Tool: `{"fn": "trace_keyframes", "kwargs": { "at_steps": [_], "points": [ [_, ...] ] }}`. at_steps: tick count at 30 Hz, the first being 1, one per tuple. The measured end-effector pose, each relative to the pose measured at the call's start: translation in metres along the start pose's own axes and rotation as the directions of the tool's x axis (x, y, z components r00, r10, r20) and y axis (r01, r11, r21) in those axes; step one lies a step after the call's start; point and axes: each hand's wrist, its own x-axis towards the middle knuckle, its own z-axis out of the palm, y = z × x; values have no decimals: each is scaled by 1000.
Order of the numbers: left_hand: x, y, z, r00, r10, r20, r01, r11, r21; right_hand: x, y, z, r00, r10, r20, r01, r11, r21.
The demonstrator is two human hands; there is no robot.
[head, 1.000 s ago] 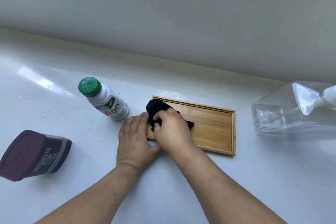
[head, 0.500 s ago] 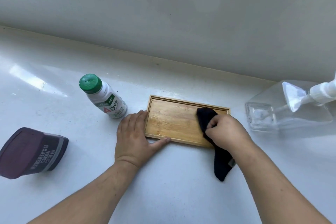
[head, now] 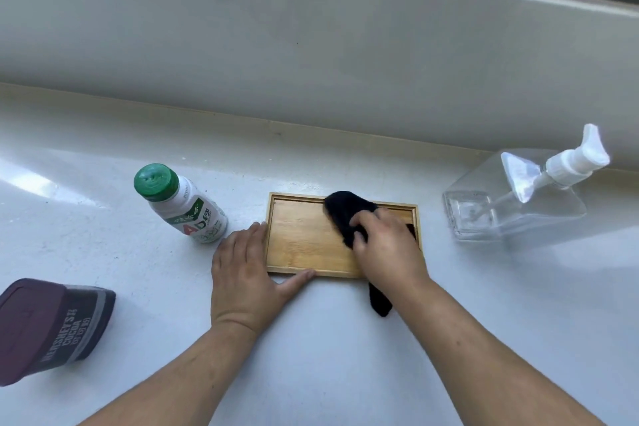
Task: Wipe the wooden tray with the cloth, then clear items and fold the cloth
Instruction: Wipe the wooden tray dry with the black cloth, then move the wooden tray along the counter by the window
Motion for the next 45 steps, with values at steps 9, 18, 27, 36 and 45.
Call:
{"fn": "trace_keyframes", "kwargs": {
  "at_steps": [9, 18, 27, 36, 45],
  "points": [
    [2, -4, -1, 999, 34, 37, -35, 999, 19, -65, -32, -10, 987, 51, 153, -63, 995, 73],
    [7, -2, -27, 992, 50, 117, -39, 995, -97, -139, -38, -11, 872, 112, 476, -293, 899, 325],
    [33, 28, -65, 837, -131, 532, 362, 861, -357, -50, 11, -47, 720, 606, 337, -659, 446, 606],
    [-21, 53, -79, 756, -49, 653, 386, 839, -384, -124, 52, -76, 795, 586, 158, -503, 491, 712],
    [-80, 192, -37, 700, 100, 707, 292, 864, -410, -205, 194, -137, 694, 715, 84, -515, 411, 752]
  ]
}}
